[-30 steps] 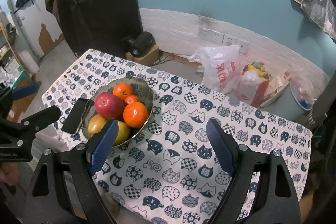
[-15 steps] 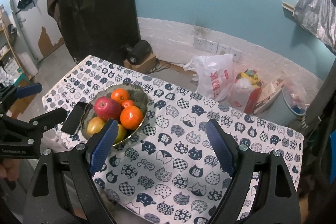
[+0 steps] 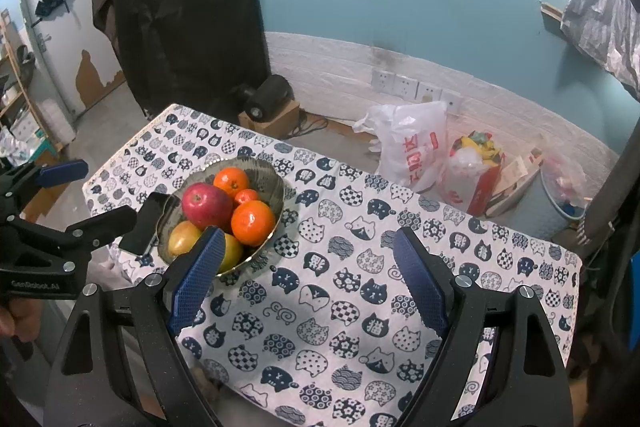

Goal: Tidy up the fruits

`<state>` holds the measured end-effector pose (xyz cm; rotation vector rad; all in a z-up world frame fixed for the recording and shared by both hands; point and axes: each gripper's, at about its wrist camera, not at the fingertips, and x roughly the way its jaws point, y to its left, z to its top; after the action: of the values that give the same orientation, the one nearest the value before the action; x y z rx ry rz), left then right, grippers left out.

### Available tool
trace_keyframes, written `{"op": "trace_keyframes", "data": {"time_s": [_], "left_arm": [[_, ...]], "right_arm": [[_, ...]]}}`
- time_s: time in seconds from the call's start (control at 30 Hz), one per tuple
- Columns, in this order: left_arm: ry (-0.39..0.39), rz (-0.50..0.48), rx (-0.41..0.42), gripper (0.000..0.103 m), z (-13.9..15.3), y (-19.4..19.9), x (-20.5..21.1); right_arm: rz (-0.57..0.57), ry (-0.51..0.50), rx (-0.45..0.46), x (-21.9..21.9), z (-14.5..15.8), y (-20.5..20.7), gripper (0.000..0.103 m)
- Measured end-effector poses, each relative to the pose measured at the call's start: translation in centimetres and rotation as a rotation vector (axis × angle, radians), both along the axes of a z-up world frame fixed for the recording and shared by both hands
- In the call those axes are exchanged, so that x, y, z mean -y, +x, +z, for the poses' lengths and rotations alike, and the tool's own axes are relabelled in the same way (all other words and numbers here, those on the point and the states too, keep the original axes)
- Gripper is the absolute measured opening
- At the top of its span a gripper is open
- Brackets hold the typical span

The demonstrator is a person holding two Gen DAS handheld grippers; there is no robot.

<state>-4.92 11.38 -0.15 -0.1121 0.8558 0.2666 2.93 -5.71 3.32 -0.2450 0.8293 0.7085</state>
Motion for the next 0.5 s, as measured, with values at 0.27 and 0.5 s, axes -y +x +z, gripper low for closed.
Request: {"op": "trace_keyframes", "data": {"time_s": [0.27,0.5], "left_arm": [[-0.007,0.000,-0.008,0.102,-0.23,0.02,-0.11],[-0.004,-0.001,-0.005,0.102,-0.25,0.03,-0.07]], "right_arm": [[0.002,-0.005,-0.004,0.11,-0.19,-0.13,0.085],[0.005,-0.005,-0.005,0.21,-0.20,-0.17,0.085]]}}
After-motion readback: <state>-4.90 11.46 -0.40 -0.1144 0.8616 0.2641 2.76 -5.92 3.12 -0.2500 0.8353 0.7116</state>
